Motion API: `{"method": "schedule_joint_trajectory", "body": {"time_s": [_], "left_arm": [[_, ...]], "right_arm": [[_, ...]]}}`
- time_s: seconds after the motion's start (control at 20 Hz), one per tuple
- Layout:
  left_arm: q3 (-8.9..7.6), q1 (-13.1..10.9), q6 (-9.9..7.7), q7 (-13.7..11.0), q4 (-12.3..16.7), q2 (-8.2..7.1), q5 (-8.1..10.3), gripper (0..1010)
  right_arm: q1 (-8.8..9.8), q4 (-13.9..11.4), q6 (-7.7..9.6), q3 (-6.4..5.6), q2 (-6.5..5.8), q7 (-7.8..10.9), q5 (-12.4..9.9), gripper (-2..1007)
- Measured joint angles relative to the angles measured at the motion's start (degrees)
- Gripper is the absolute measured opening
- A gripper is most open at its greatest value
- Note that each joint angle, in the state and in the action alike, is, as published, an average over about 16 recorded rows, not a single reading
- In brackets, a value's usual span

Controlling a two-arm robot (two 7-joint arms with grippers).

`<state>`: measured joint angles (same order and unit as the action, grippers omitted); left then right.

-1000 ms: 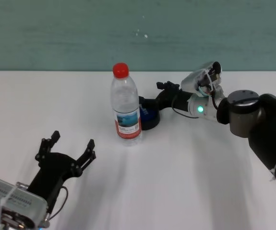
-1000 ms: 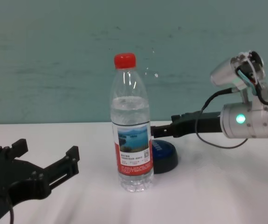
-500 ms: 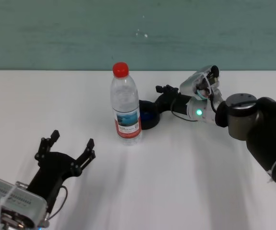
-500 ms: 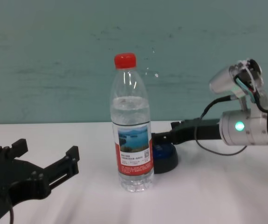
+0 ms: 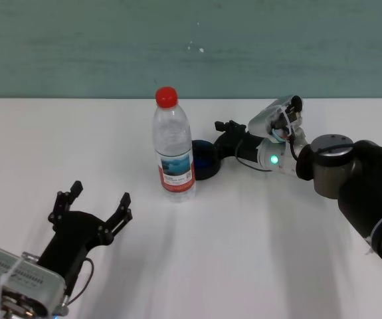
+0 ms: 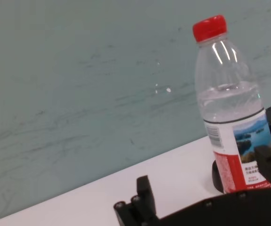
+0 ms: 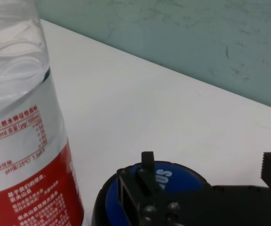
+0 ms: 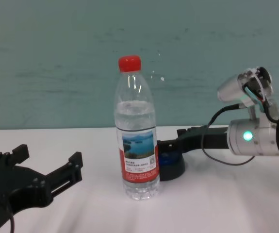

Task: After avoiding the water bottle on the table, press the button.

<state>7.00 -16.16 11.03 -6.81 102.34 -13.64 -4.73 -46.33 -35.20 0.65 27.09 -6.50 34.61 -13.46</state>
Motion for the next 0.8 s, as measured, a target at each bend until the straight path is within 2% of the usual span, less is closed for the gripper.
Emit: {"method": "schedule_joint_trajectory", "body": {"time_s": [0.15, 0.3, 0.8], "left_arm": [[0.0, 0.0, 0.0, 0.0, 0.0, 0.0, 0.0, 1000], [0.0, 0.0, 0.0, 0.0, 0.0, 0.0, 0.0, 1000], [0.0, 0.0, 0.0, 0.0, 0.0, 0.0, 0.0, 1000]], "right_arm": [[0.76, -2.07, 0.41, -0.31, -0.41, -0.26, 0.12, 1004], [1.85, -5.31, 1.05, -0.59, -1.13, -0.7, 0.09, 1004], [6.22, -19.19, 3.77, -1.03, -4.82, -2.84, -0.96, 1004]]}}
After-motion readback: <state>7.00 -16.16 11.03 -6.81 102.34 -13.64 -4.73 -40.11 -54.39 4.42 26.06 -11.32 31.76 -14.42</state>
